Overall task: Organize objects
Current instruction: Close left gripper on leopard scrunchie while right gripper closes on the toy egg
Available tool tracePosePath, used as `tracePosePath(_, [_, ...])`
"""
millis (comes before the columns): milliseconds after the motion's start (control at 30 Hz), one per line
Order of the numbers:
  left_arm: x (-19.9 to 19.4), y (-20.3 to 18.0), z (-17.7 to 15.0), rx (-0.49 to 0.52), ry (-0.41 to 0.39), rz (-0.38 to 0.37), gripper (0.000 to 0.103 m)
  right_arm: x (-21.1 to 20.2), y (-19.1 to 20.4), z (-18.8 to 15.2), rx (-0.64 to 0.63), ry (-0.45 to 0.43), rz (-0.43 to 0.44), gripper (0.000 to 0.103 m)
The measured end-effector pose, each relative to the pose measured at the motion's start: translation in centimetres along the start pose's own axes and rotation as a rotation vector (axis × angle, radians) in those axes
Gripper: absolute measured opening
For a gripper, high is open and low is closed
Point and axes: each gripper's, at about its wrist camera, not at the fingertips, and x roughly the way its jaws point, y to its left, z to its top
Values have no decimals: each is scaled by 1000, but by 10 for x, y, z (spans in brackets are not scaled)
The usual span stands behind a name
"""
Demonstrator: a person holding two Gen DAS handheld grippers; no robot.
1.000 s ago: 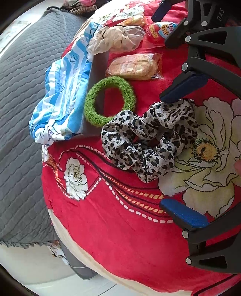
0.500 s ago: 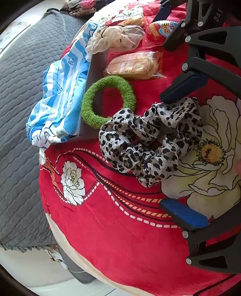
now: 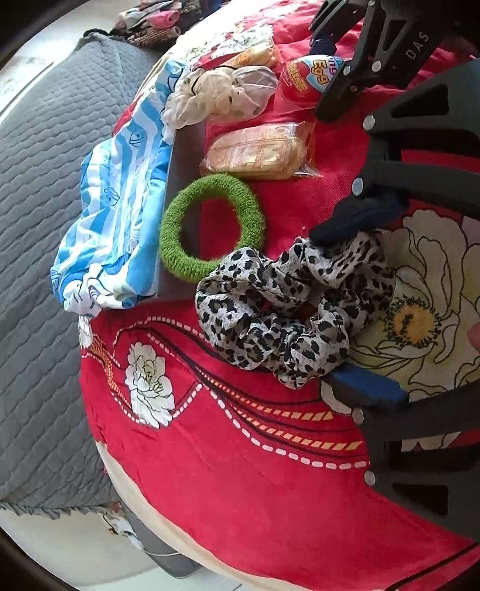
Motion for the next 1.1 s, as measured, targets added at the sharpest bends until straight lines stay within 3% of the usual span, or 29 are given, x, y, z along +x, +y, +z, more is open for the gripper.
tracePosePath(133, [-1, -1, -1, 1, 4, -14, 50, 0, -1, 0, 8, 3, 7, 53])
tracePosePath(300, [-2, -3, -2, 13, -1, -26, 30, -1, 0, 0, 3, 3, 8, 53])
tracePosePath(500, [-5, -3, -3, 3, -3, -42, 21, -2, -1, 0, 9, 5, 16, 53])
tracePosePath(1100, [-36, -18, -2, 2, -18, -38, 18, -24, -4, 0, 3, -1, 54, 53])
